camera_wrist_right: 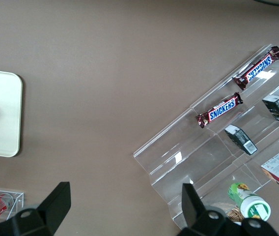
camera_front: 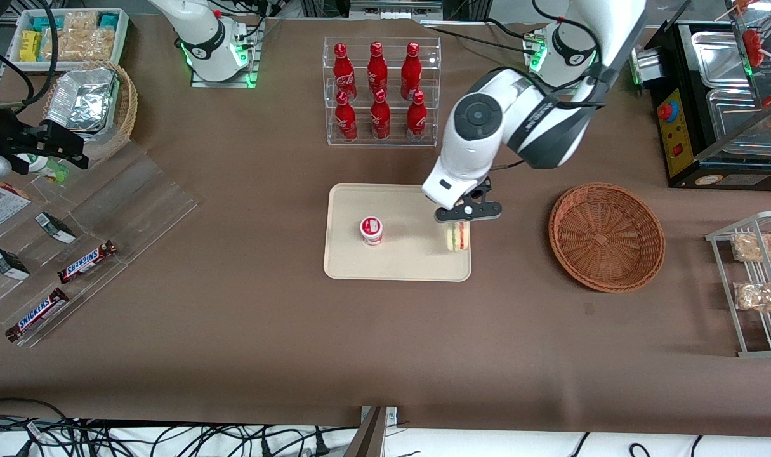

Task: Place sandwich from basket to tray
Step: 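Carry the sandwich over the cream tray beside the red cup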

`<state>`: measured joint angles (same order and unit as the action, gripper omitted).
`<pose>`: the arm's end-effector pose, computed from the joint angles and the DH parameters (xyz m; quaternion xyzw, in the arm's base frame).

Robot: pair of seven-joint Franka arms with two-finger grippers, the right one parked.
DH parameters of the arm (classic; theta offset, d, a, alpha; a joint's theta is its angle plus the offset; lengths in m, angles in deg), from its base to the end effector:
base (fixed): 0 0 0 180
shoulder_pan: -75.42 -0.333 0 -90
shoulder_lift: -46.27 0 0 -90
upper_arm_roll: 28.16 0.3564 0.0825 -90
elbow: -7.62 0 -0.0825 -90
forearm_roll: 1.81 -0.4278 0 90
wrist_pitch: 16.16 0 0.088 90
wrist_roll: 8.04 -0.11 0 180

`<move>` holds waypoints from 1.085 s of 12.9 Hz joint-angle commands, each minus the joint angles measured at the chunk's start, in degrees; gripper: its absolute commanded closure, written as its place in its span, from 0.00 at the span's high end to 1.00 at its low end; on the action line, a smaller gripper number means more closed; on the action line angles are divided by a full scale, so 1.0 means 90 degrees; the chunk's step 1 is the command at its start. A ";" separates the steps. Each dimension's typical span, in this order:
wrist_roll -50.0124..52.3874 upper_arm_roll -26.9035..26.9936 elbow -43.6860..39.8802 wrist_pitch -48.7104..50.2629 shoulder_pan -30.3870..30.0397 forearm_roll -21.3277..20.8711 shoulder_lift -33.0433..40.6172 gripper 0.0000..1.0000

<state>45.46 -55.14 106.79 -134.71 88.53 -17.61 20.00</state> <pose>0.5678 -0.4157 0.3449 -0.9973 -0.0645 0.0087 0.0341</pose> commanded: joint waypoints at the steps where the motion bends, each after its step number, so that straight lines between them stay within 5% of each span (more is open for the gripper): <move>1: 0.0617 0.0000 0.0113 -0.0438 0.0213 -0.0499 -0.0196 0.33; 5: 0.0988 0.0010 0.0446 -0.1044 0.0311 -0.0958 -0.0322 0.34; 9: 0.1896 0.0000 0.0446 -0.1270 0.0399 -0.1895 -0.0713 0.34; 14: 0.1907 0.0000 0.0446 -0.1261 0.0448 -0.1906 -0.0792 0.34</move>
<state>61.30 -55.14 110.96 -145.95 92.12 -33.22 12.64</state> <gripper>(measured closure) 0.661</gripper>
